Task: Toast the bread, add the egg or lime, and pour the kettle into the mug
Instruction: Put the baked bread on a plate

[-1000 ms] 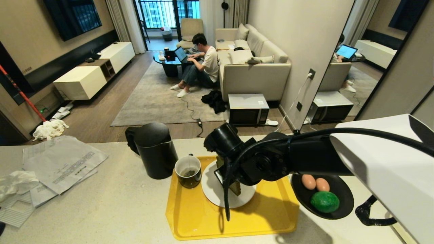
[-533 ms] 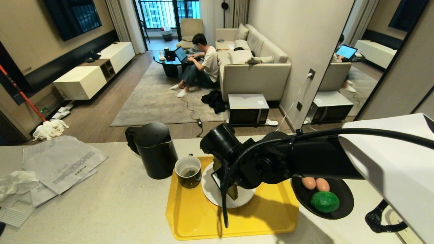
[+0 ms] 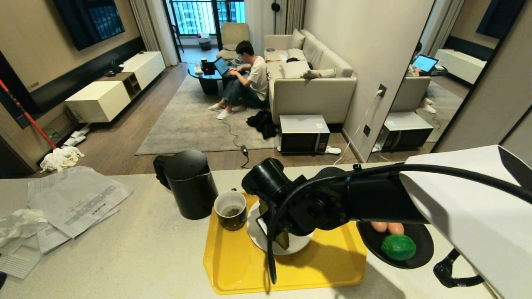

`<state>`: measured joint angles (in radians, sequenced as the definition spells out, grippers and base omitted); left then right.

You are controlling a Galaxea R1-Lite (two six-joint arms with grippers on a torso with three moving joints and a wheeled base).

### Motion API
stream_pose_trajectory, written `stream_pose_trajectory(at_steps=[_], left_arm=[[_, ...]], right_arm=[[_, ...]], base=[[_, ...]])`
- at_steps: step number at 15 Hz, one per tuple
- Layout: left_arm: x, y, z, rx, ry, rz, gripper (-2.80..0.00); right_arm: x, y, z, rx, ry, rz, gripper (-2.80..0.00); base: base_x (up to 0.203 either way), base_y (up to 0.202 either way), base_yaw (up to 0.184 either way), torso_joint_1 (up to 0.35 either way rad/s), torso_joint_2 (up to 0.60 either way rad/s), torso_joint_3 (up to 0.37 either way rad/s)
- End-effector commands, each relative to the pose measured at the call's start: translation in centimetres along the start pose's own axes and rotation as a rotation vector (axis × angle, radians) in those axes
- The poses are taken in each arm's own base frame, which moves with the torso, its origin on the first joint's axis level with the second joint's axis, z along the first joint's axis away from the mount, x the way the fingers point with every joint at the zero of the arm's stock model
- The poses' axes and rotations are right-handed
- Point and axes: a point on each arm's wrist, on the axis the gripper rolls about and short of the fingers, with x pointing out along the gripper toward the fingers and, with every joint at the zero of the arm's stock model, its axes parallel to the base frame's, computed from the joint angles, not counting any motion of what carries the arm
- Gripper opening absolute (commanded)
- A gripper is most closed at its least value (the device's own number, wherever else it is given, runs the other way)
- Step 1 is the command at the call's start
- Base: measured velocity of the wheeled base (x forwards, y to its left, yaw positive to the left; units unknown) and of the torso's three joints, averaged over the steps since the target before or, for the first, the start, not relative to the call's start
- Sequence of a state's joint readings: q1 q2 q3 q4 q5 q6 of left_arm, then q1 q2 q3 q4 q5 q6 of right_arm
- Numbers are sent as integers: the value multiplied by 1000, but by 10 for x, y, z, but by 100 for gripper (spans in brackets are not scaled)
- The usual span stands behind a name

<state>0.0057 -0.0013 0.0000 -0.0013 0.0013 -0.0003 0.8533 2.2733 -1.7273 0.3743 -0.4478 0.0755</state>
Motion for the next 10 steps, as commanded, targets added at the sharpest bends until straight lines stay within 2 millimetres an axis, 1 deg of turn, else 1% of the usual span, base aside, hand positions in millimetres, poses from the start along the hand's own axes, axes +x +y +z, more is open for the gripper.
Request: stream_pose_trajectory(at_steps=[1, 3, 4, 6, 8, 9, 10], left_arm=[[0, 0, 0, 0, -1, 1, -280], [0, 0, 0, 0, -1, 1, -280], [0, 0, 0, 0, -1, 1, -280], [0, 0, 0, 0, -1, 1, -280], [0, 0, 0, 0, -1, 1, -280], [0, 0, 0, 0, -1, 1, -280], [0, 0, 0, 0, -1, 1, -280]], right_arm=[[10, 1, -6, -7, 30, -8, -280], [21, -2, -10, 7, 56, -21, -280], [26, -4, -10, 18, 57, -29, -280], [31, -8, -3, 39, 40, -39, -280], [39, -10, -5, 25, 54, -52, -280], [41, -9, -7, 12, 61, -57, 0], [43, -9, -7, 11, 63, -57, 0]], base=[[0, 0, 0, 0, 0, 0], [0, 0, 0, 0, 0, 0], [0, 0, 0, 0, 0, 0], [0, 0, 0, 0, 0, 0], [0, 0, 0, 0, 0, 0], [0, 0, 0, 0, 0, 0], [0, 0, 0, 0, 0, 0]])
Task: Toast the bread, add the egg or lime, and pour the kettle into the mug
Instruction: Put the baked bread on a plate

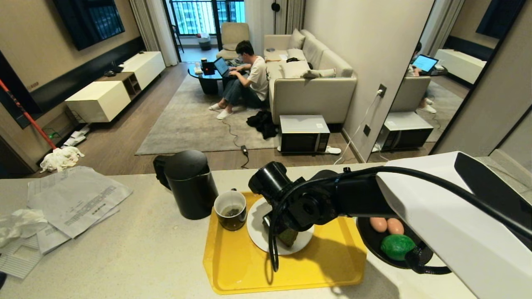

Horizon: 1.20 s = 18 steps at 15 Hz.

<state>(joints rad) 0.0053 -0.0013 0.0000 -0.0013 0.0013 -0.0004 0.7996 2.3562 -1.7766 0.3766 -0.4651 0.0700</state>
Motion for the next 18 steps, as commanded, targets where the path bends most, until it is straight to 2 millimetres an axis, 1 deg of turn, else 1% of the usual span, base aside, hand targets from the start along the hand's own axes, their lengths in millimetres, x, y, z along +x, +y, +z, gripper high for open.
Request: stream_pose_trajectory(at_steps=[1, 4, 9, 13, 16, 18], left_arm=[[0, 0, 0, 0, -1, 1, -280], [0, 0, 0, -1, -1, 1, -280], [0, 0, 0, 0, -1, 1, -280], [0, 0, 0, 0, -1, 1, -280], [0, 0, 0, 0, -1, 1, -280], [0, 0, 0, 0, -1, 1, -280]], right_arm=[[7, 2, -3, -8, 15, -5, 0], [4, 0, 3, 2, -9, -23, 0], [-5, -16, 12, 22, -38, -47, 0], [-12, -21, 16, 29, -56, -51, 0], [-24, -27, 20, 22, -80, -58, 0], [-40, -34, 23, 32, -100, -59, 0]], base=[[0, 0, 0, 0, 0, 0], [0, 0, 0, 0, 0, 0], [0, 0, 0, 0, 0, 0], [0, 0, 0, 0, 0, 0], [0, 0, 0, 0, 0, 0], [0, 0, 0, 0, 0, 0]])
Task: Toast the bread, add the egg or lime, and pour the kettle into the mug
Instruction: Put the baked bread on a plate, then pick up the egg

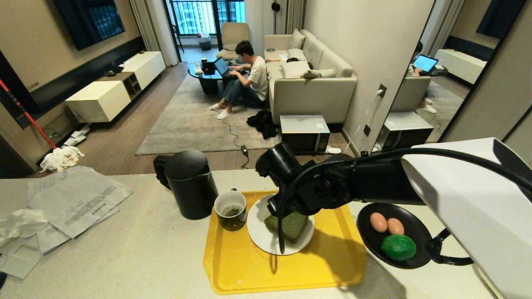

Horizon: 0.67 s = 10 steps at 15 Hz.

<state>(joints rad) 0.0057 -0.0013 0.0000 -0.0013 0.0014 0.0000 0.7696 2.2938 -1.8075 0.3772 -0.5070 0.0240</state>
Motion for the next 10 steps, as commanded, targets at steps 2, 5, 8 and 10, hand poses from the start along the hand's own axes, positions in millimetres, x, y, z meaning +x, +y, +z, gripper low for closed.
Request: stream_pose_trajectory(at_steps=[2, 5, 8, 10], left_arm=[[0, 0, 0, 0, -1, 1, -280], [0, 0, 0, -1, -1, 1, -280], [0, 0, 0, 0, -1, 1, -280], [0, 0, 0, -2, -1, 1, -280]], right_arm=[[-37, -21, 6, 17, -29, -3, -280], [-72, -47, 2, 24, -14, -12, -280], [-103, -75, -7, 34, -23, -30, -280], [-125, -91, -17, 47, -35, -38, -280]], base=[[0, 0, 0, 0, 0, 0], [0, 0, 0, 0, 0, 0], [0, 0, 0, 0, 0, 0], [0, 0, 0, 0, 0, 0]])
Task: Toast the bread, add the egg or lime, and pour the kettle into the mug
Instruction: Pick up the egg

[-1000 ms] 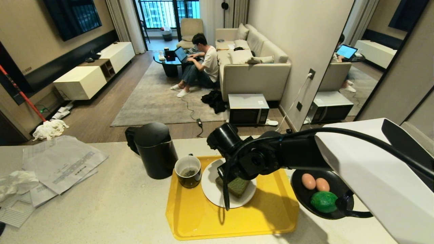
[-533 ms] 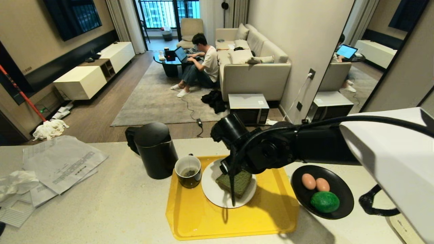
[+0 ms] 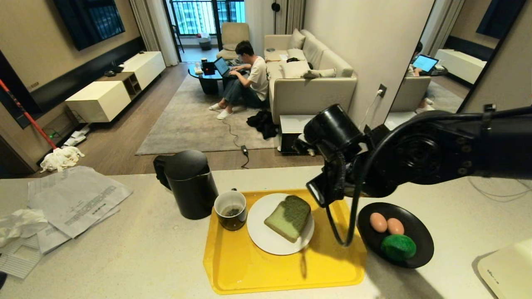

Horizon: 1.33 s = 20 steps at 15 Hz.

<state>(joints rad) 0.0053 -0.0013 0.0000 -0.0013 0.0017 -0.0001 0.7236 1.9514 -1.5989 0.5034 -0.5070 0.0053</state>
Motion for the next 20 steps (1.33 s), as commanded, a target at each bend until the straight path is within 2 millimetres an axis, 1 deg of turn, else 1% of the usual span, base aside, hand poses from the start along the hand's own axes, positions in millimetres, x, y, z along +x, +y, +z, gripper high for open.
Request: stream_pose_trajectory(at_steps=[1, 6, 8, 9, 12, 13, 17, 20], left_arm=[[0, 0, 0, 0, -1, 1, -280], [0, 0, 0, 0, -1, 1, -280], [0, 0, 0, -1, -1, 1, -280], [0, 0, 0, 0, -1, 1, -280], [0, 0, 0, 0, -1, 1, -280], [0, 0, 0, -1, -1, 1, -280], [0, 0, 0, -1, -1, 1, -280], [0, 0, 0, 0, -1, 1, -280]], right_arm=[[-43, -29, -13, 38, -47, -11, -280], [-104, -74, -50, 89, -82, -40, -280], [-119, -94, -65, 115, -44, -77, -280], [-124, -101, -69, 132, -43, -90, -280], [-136, -107, -82, 147, -53, -99, -280], [-137, -108, -85, 146, -52, -99, -280], [-139, -107, -94, 140, -40, -97, -280], [-137, -106, -95, 137, -30, -95, -280]], base=[[0, 0, 0, 0, 0, 0], [0, 0, 0, 0, 0, 0], [0, 0, 0, 0, 0, 0], [0, 0, 0, 0, 0, 0], [0, 0, 0, 0, 0, 0], [4, 10, -62, -3, -2, 6], [3, 9, -165, 2, 5, 1], [1, 10, -172, 1, 4, 2]])
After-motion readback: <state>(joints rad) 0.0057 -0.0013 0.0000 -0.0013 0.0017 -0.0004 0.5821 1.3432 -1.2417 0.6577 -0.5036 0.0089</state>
